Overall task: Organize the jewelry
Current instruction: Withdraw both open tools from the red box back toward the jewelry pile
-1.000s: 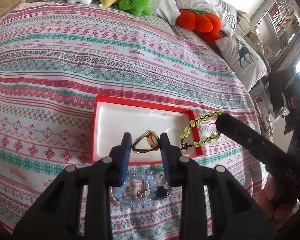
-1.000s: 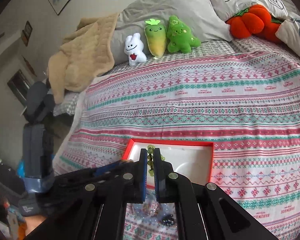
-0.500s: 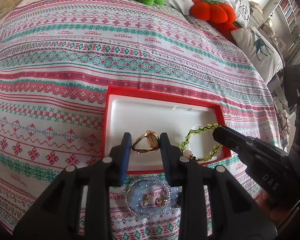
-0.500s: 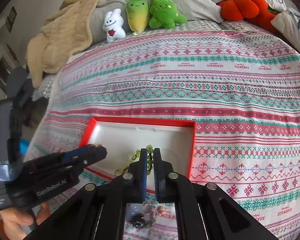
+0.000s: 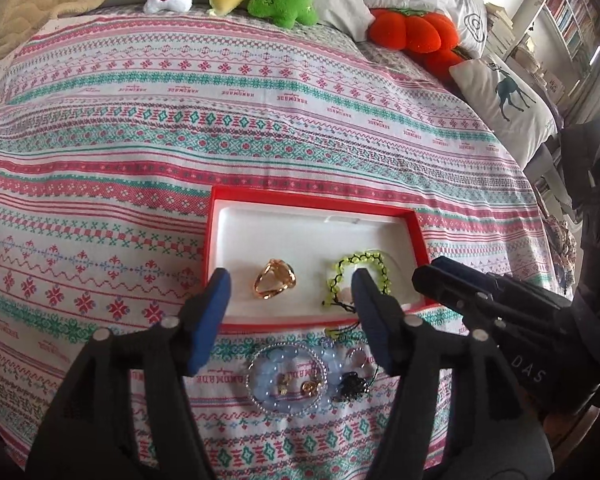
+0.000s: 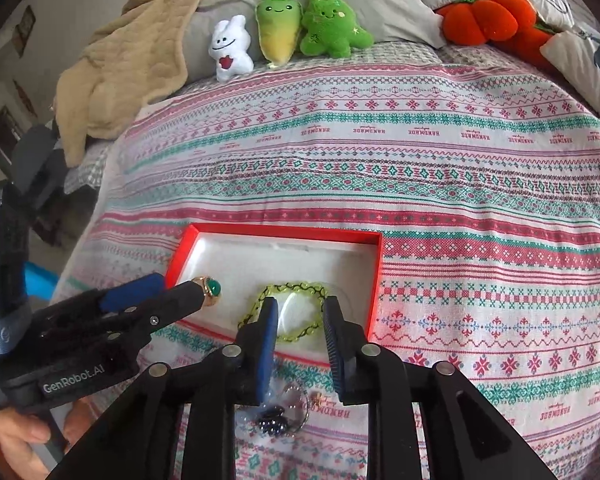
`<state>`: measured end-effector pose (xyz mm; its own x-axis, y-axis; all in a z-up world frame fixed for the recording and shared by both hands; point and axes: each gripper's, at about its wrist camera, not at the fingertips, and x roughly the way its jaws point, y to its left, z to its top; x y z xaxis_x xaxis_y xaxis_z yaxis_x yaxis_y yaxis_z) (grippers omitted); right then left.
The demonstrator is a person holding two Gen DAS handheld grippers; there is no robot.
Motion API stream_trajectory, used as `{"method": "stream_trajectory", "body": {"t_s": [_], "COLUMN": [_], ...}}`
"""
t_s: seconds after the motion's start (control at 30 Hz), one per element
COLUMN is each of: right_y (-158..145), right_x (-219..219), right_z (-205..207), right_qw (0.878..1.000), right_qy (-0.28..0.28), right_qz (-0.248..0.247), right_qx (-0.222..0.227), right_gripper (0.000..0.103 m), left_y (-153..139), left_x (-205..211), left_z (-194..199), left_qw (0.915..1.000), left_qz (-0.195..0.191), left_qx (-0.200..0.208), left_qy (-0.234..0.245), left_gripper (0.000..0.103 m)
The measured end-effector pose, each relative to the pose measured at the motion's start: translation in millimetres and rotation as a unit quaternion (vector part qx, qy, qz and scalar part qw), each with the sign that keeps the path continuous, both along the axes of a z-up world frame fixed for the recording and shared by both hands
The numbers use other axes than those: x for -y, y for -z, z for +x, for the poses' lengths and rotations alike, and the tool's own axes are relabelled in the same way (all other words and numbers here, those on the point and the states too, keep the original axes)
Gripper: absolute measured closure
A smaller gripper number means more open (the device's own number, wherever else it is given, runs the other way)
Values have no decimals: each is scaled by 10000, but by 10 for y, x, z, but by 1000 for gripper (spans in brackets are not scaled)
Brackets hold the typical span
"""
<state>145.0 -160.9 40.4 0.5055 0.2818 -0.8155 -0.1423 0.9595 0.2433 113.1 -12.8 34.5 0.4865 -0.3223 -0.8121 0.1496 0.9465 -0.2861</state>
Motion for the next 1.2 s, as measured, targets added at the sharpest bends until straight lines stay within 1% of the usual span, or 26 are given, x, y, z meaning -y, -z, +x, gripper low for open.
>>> {"method": "stream_trajectory", "body": {"t_s": [0.03,0.07,0.13,0.23,0.43,0.7,0.77,0.97,1.07,1.2], "right_y": [-17,-27,-54,-97,-12,175,222,349,448,549], "right_x": [0,1,8,29,148,140,125,84,54,34], "right_z": [-32,-58,-136,-276,-445,-575,-593,-663,-699,-740], "right_qw": [10000,10000,9998,9994,9989,9964,9955,9933,9915,9892], "right_qy": [-9,-6,28,-12,95,94,93,95,74,-18], "right_qz": [-37,-87,-208,-330,-376,-565,-656,-848,-980,-1175], "right_qx": [-3,-33,-60,-32,-274,-629,-684,-781,-856,-877], "right_gripper": [70,56,36,36,36,35,34,30,30,30], "left_y": [-9,-33,-47,-34,80,257,327,508,588,604], "left_x": [-1,-5,-14,-41,-131,-220,-241,-269,-289,-297], "left_z": [-18,-58,-116,-206,-355,-513,-538,-608,-640,-669], "left_qw": [10000,9999,9997,9990,9973,9955,9945,9918,9914,9933], "left_qz": [41,117,238,442,683,668,675,782,780,750], "left_qx": [18,42,48,0,-264,-666,-795,-1004,-1046,-858], "left_qy": [10,37,56,76,61,81,76,108,134,201], "left_gripper": [33,28,23,20,19,19,19,19,19,19]}}
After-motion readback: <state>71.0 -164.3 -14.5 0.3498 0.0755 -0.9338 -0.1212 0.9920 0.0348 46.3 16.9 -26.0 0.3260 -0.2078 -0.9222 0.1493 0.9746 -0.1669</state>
